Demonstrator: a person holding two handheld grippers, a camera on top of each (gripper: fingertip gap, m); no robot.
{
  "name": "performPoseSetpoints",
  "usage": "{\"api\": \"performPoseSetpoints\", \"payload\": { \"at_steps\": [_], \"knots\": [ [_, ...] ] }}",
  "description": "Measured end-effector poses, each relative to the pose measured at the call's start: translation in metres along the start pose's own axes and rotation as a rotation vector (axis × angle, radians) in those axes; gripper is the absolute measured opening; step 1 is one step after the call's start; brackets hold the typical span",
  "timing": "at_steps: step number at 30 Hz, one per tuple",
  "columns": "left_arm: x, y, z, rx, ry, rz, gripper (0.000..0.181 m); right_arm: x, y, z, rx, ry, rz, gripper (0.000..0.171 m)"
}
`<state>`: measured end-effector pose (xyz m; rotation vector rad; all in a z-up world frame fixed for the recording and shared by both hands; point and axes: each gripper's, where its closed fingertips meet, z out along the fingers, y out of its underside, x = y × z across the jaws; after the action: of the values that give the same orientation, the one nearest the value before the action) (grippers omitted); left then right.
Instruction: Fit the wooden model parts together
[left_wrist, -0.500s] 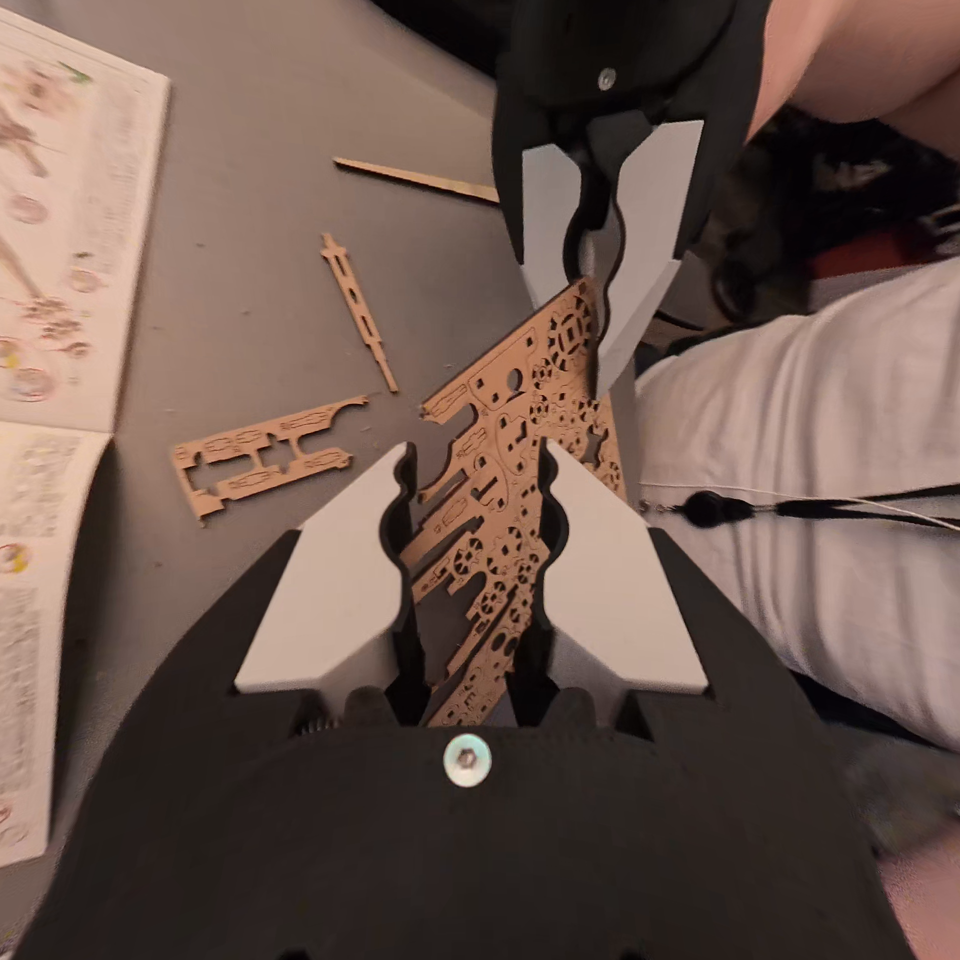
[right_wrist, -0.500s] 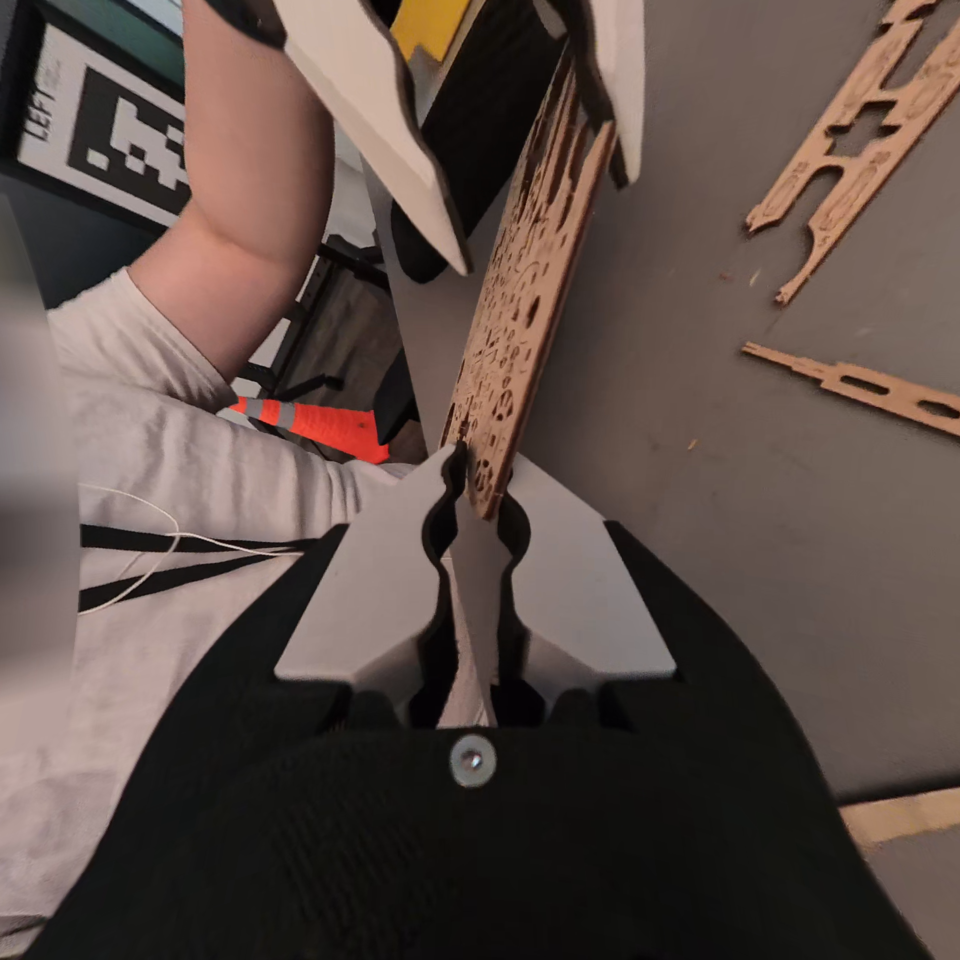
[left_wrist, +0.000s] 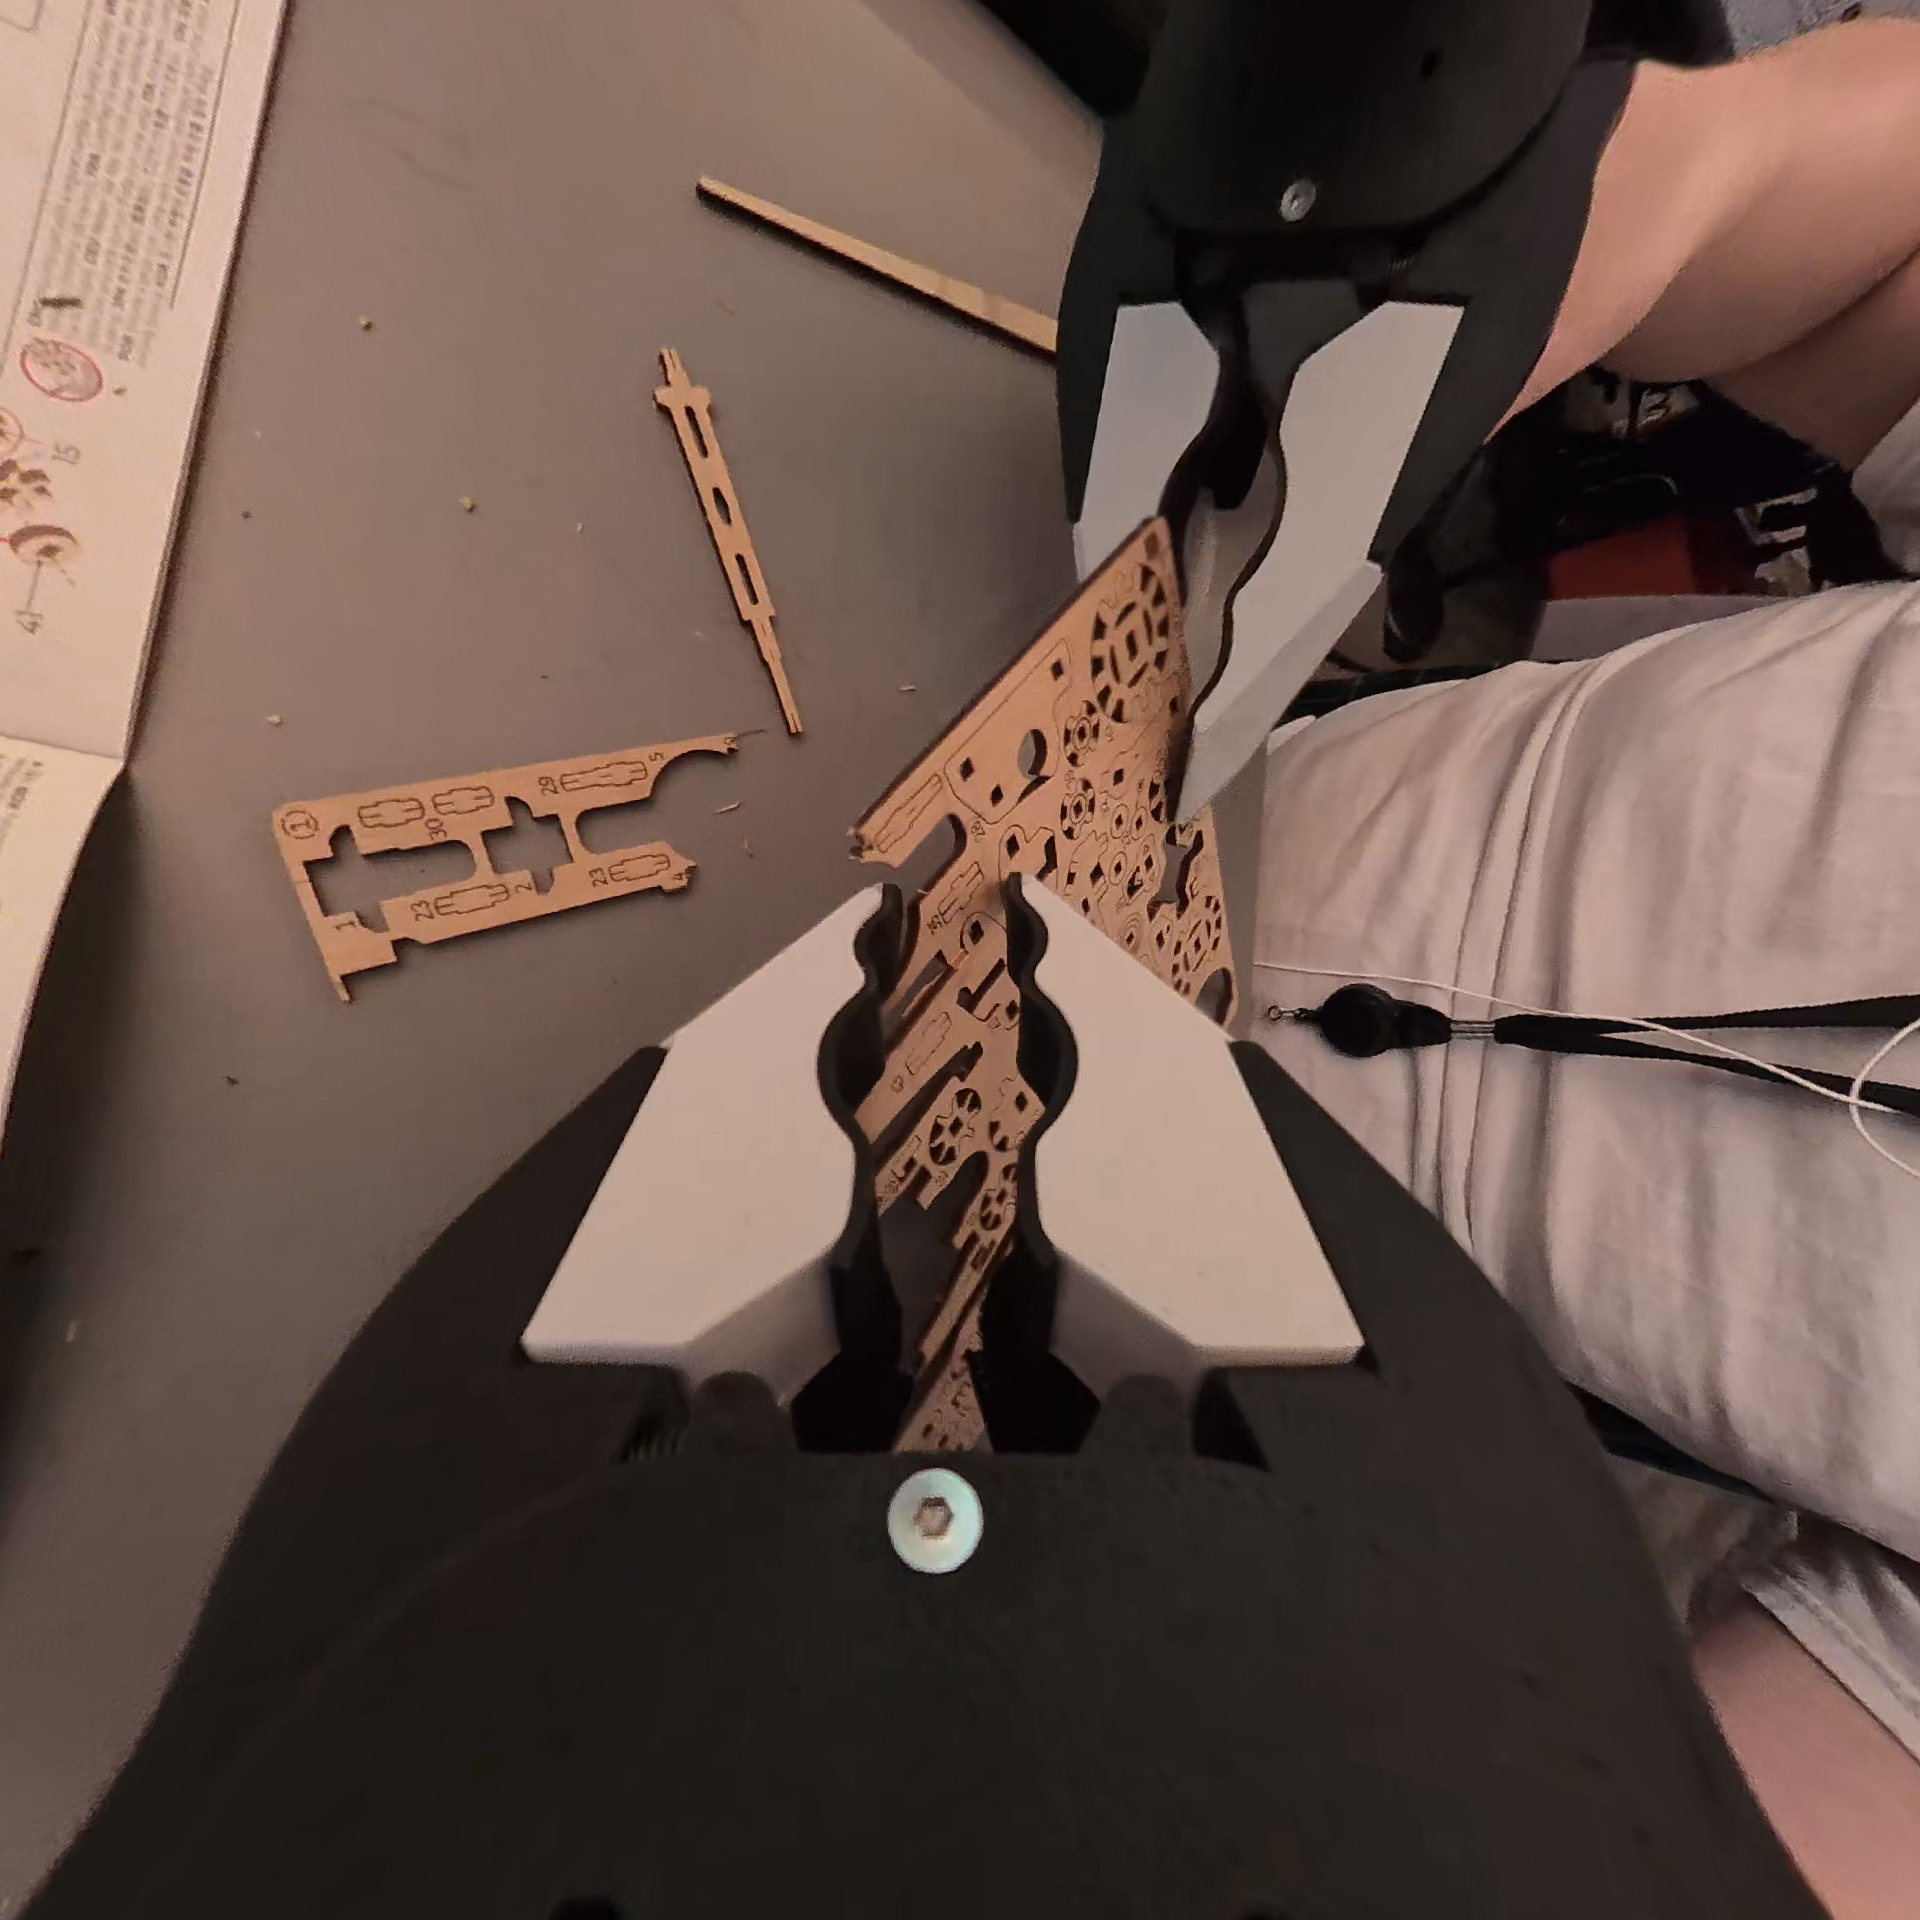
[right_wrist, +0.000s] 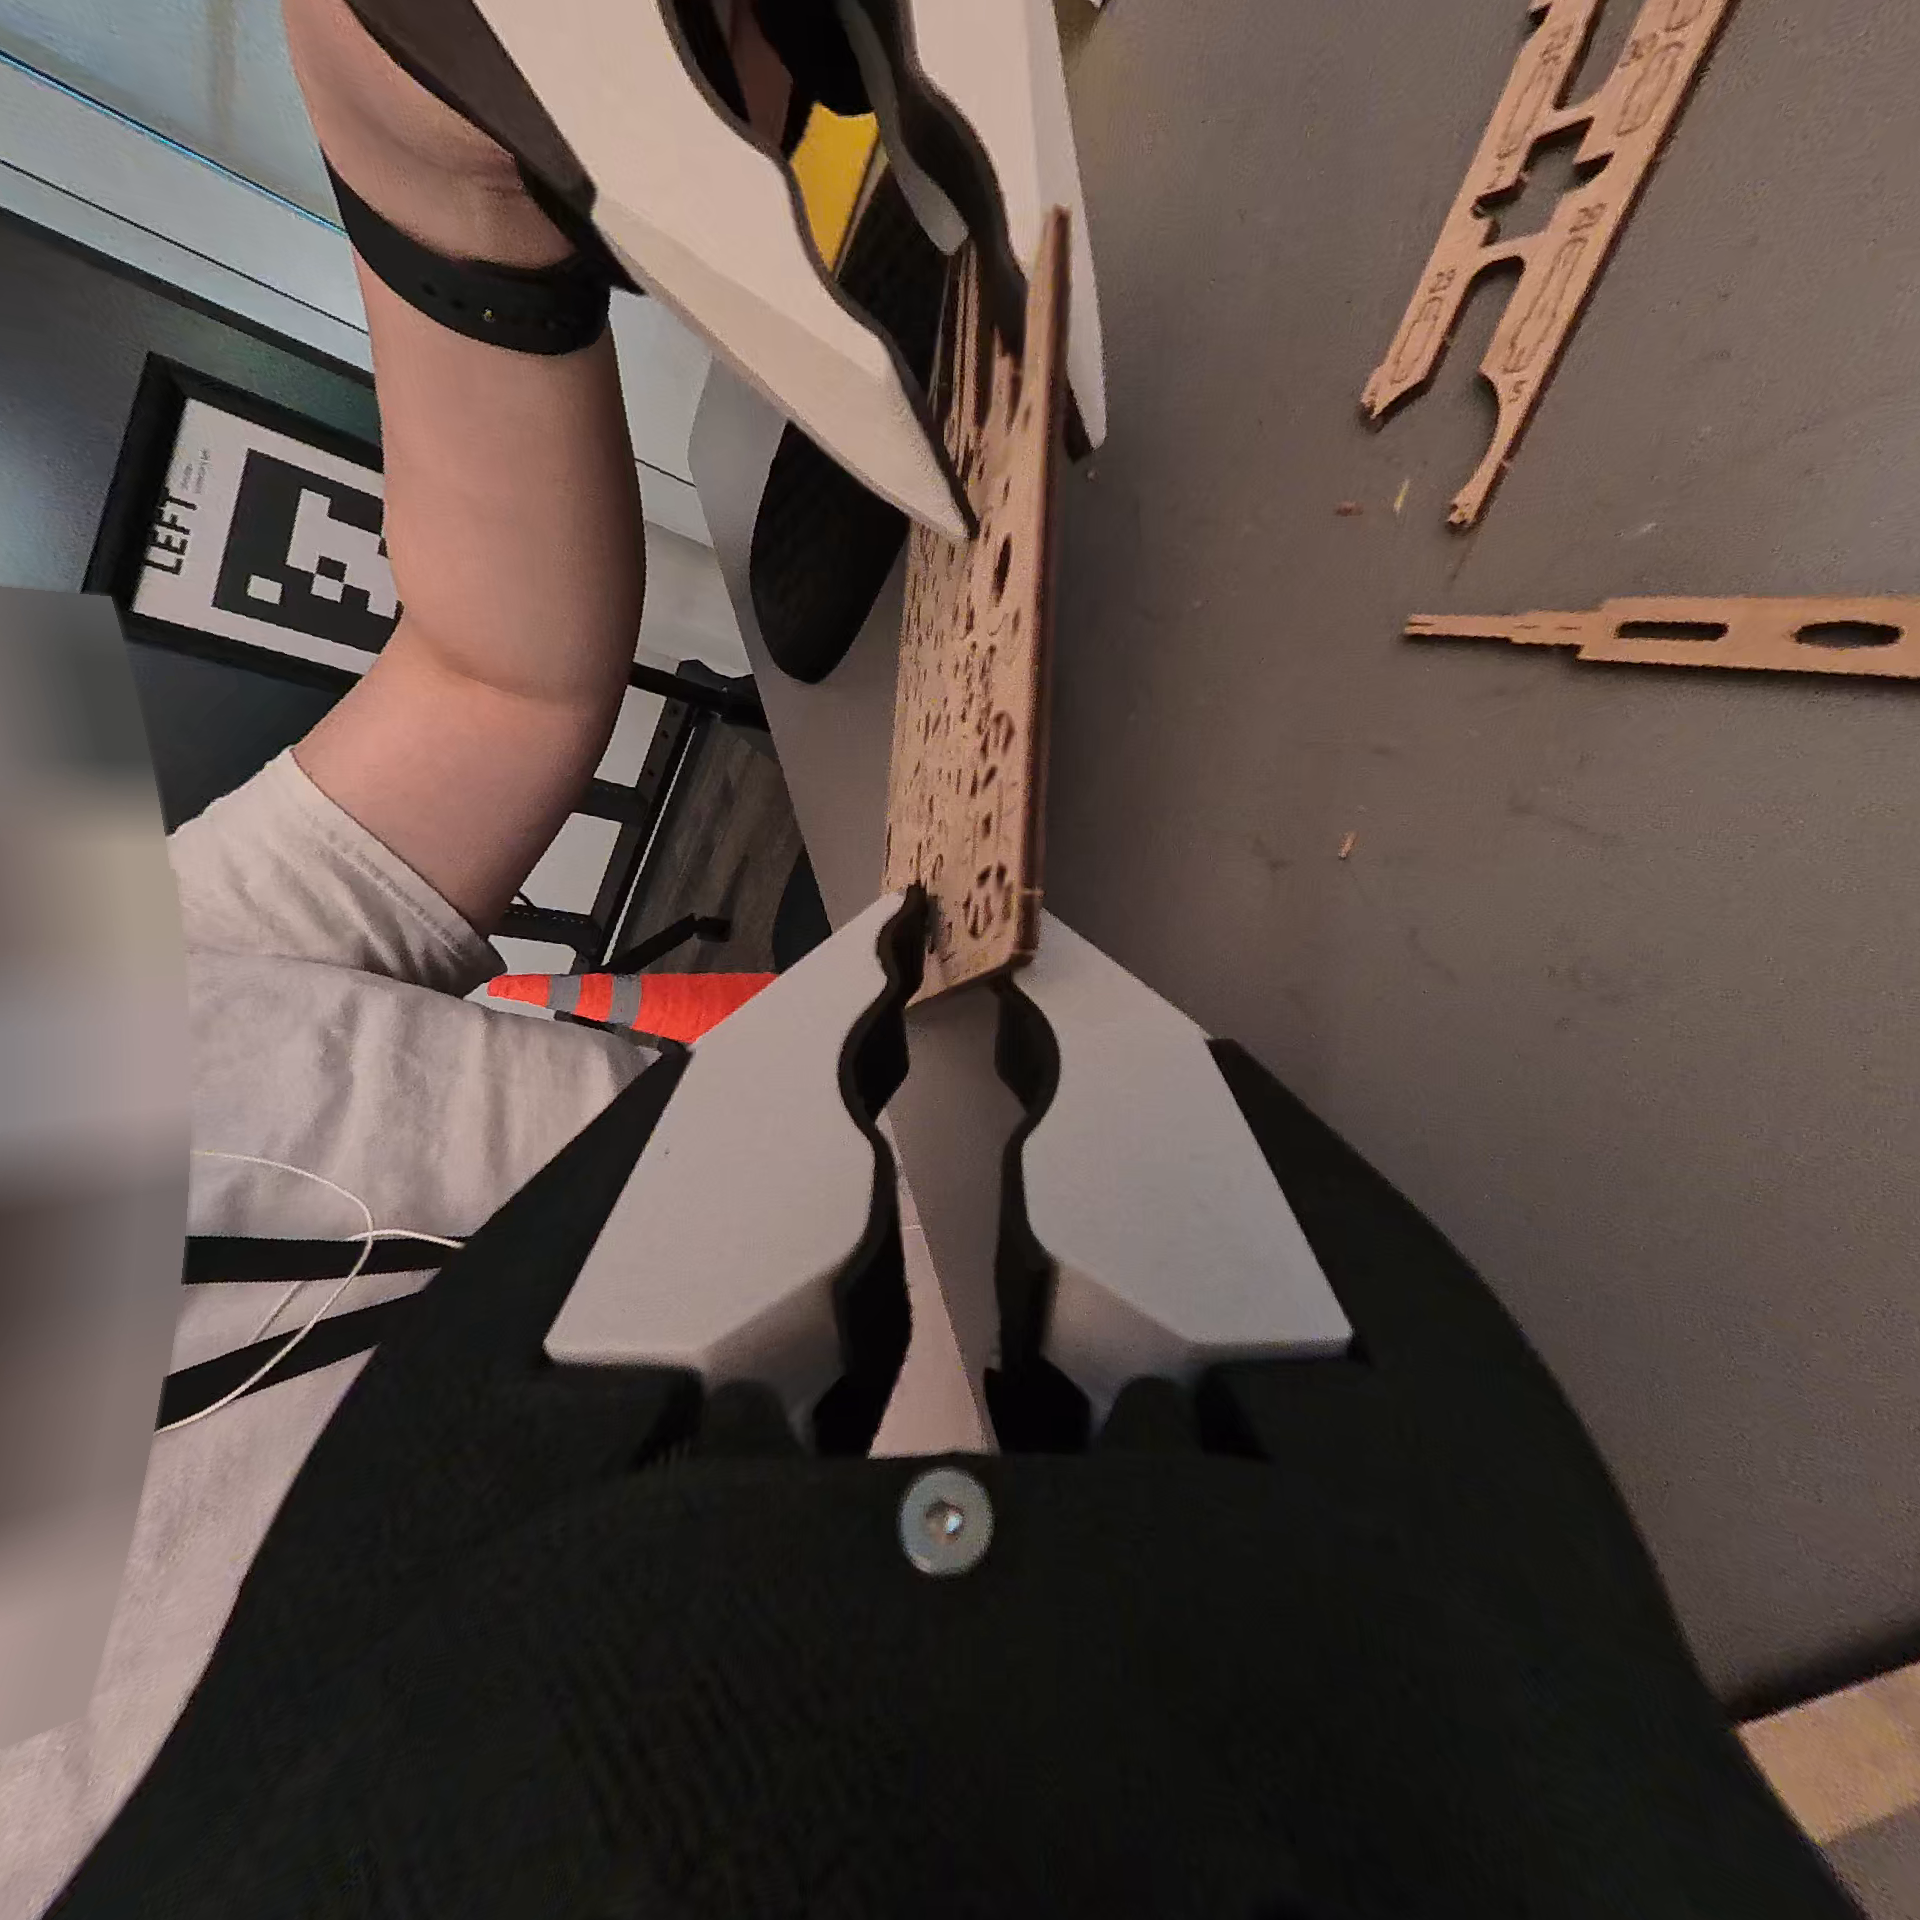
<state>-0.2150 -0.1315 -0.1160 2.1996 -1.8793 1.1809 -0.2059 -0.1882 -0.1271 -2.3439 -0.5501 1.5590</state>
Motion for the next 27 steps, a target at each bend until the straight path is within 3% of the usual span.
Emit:
{"api": "performPoseSetpoints", "payload": {
  "at_steps": [27],
  "knots": [
    [-0.008, 0.014, 0.011, -0.019, -0.009, -0.012, 0.017, 0.014, 0.002, -0.004, 0.019, 0.023, 0.067, 0.01]
  ]
}}
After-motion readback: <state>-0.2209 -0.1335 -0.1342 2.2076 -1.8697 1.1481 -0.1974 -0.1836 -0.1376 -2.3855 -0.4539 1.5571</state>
